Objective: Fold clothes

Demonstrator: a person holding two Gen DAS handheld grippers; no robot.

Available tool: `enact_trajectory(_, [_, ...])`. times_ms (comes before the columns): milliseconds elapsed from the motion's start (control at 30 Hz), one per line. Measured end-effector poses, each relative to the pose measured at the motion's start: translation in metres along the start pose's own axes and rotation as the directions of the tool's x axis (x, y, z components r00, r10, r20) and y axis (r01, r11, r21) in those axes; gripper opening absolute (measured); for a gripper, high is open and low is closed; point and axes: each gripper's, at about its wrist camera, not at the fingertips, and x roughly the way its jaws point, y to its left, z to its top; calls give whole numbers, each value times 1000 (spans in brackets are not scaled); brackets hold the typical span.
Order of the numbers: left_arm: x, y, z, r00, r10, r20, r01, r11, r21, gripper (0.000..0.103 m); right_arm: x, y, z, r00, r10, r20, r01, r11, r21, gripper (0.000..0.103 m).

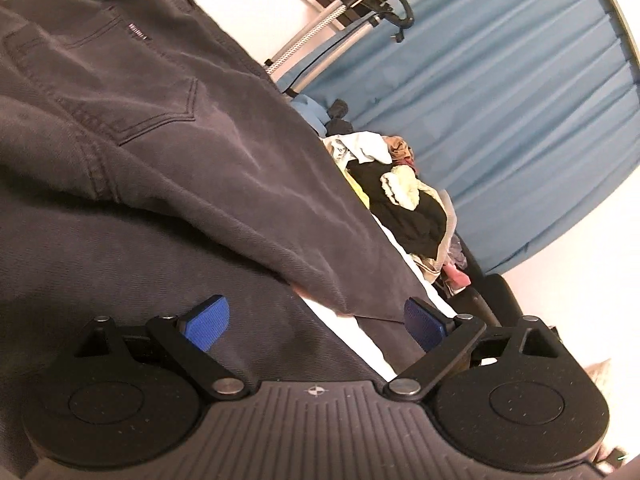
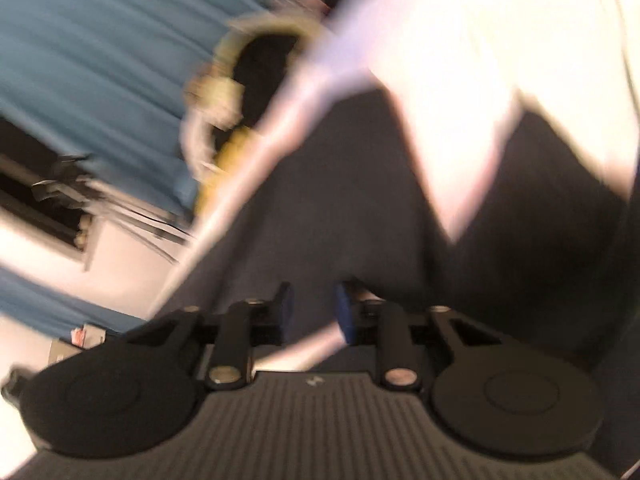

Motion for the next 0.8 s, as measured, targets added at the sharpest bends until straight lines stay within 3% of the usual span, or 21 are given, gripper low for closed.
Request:
enact_trajectory(67, [3,-2,1,1000,-2,-2,2,1000,4,95,-8,24,2,997,48,62,-39,989,-143,56])
enact_trajectory(133, [9,1,2,1000,4,-14,-4,1000,-1,94,7,37,7,997,73,28,-66,980,-189,60])
enact_trajectory(233, [19,7,2,999,18,-40,-18,1000,-11,94,56,47,18,991,97,-93,-110,984,-137,64])
enact_trajectory(367, [26,14,1,999,6,-38,-6,1000,-9,94,140,56,36,988,3,-154,-17,996,-86,63])
enact_trajectory(433, [30,14,0,1000,-4,-29,5,1000,18,94,175,48,41,986,-21,-168,17,1000,-26,63])
enact_trajectory(500, [34,15,-3,1000,-13,-17,14,999,42,94,186,34,45,987,-34,-155,33,999,-13,62])
enact_trajectory(567, [38,15,-5,999,-32,-5,32,997,75,94,201,37,52,993,-49,-104,48,999,-15,60])
enact_trajectory(667, [47,16,-8,999,-55,0,54,990,127,94,220,45,62,990,-130,-54,128,991,-38,39])
enact_trajectory(700, [49,17,-8,998,-57,2,56,989,134,94,228,45,64,984,-170,-49,168,985,-38,16])
enact_trajectory(733, [50,18,-9,998,-61,5,59,989,139,94,230,47,65,975,-219,-44,216,975,-52,4])
enact_trajectory(800, [51,19,-9,997,-72,7,70,988,140,94,226,52,67,970,-241,-28,239,968,-71,3])
